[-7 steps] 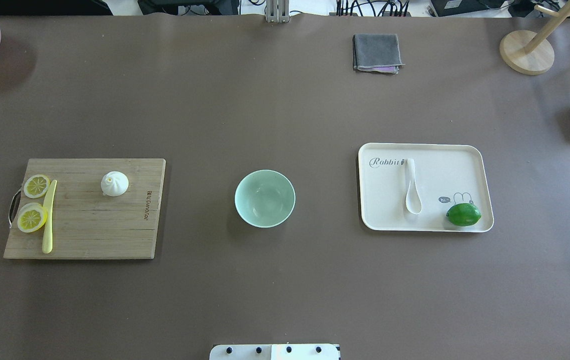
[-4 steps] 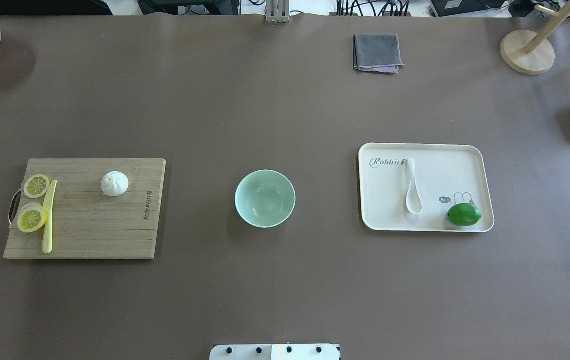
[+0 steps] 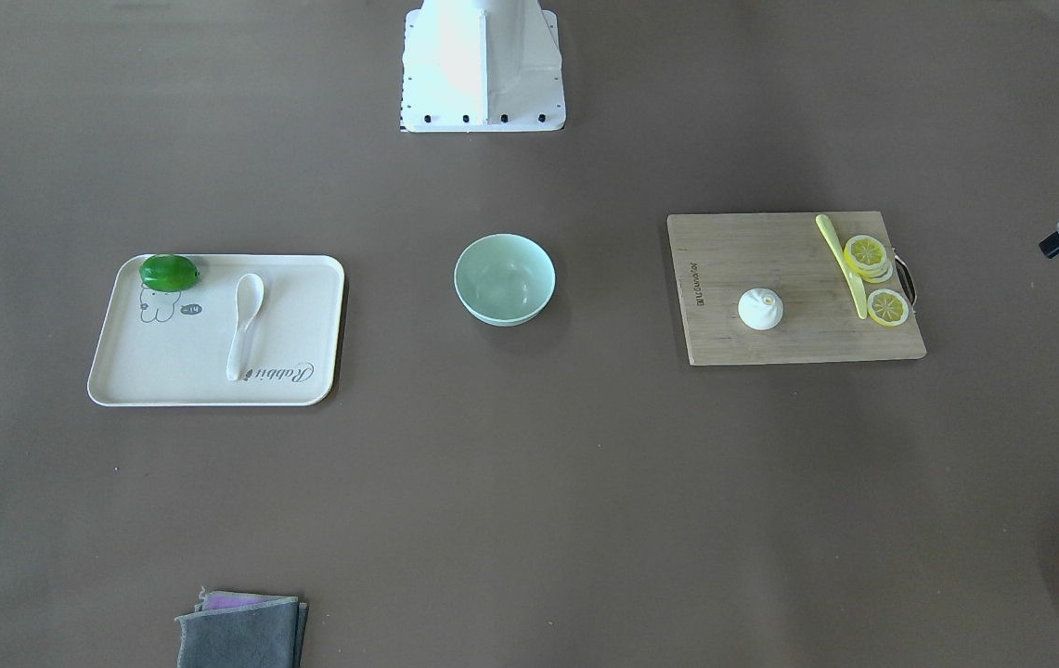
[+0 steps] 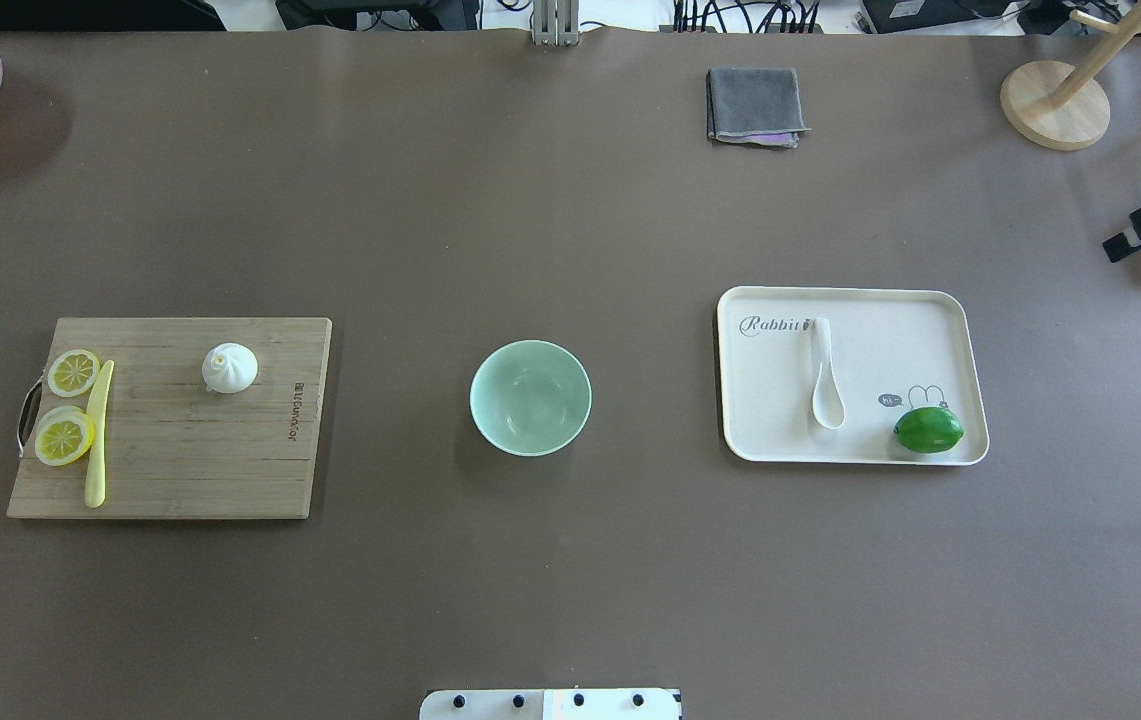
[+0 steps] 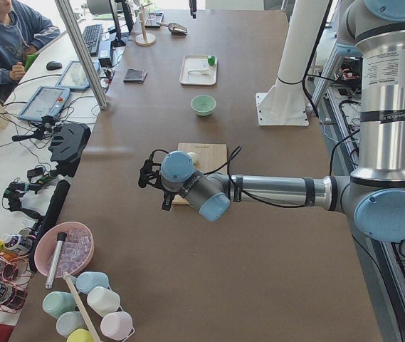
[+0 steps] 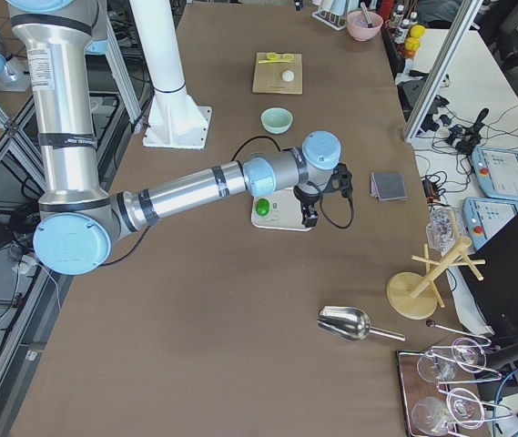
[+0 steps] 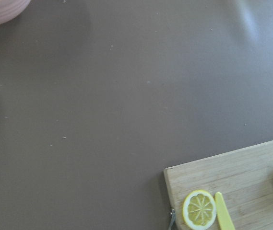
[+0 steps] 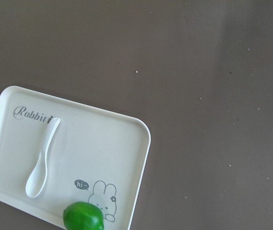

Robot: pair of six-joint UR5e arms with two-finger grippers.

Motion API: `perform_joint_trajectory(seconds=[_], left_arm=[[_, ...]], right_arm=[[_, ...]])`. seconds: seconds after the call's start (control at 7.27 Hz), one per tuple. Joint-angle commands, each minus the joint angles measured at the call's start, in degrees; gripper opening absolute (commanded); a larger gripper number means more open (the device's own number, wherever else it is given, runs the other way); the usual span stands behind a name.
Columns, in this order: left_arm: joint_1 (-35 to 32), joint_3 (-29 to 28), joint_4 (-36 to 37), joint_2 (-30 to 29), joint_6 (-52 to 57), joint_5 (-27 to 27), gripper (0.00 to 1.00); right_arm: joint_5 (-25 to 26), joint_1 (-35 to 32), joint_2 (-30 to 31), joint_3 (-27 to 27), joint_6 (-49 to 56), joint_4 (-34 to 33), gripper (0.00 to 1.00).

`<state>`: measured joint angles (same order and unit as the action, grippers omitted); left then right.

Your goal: Put spoon and bun in bowl

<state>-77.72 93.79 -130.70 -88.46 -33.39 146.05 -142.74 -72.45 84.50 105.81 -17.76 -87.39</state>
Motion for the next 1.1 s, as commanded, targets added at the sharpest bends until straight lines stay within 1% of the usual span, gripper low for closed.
perform_joint_trajectory(seconds=[0.0,0.14,0.28,0.41,0.55,0.69,0.96], left_arm=[[7.7,3.8,0.0,-3.3,-14.9,-5.0,0.98],[11.0,4.4,0.1,-4.4,-19.6,-8.2,0.98],[12.7,4.5,0.1,-5.6,-21.7,-10.4,0.98],[14.6,4.4,0.0,-6.5,-22.3,-13.9,0.98],[17.1,4.5,0.2,-7.8,-23.9,-17.3,0.98],[18.4,4.4,0.1,-8.9,-27.5,-17.9,0.98],[18.6,4.7,0.1,-9.2,-28.6,-18.0,0.98]], right_arm=[[13.9,13.4,-1.4,-1.0,-21.9,15.0,1.00],[16.9,18.5,-3.0,-2.3,-28.3,18.4,1.00],[19.5,22.8,-5.2,-3.1,-34.8,18.6,1.00],[24.0,26.9,-6.7,-3.9,-37.4,18.6,0.99],[26.5,29.3,-7.8,-6.2,-37.7,18.6,0.98],[26.9,29.9,-8.6,-8.6,-37.7,19.2,0.95],[27.0,30.4,-9.7,-13.1,-37.7,23.0,0.87]])
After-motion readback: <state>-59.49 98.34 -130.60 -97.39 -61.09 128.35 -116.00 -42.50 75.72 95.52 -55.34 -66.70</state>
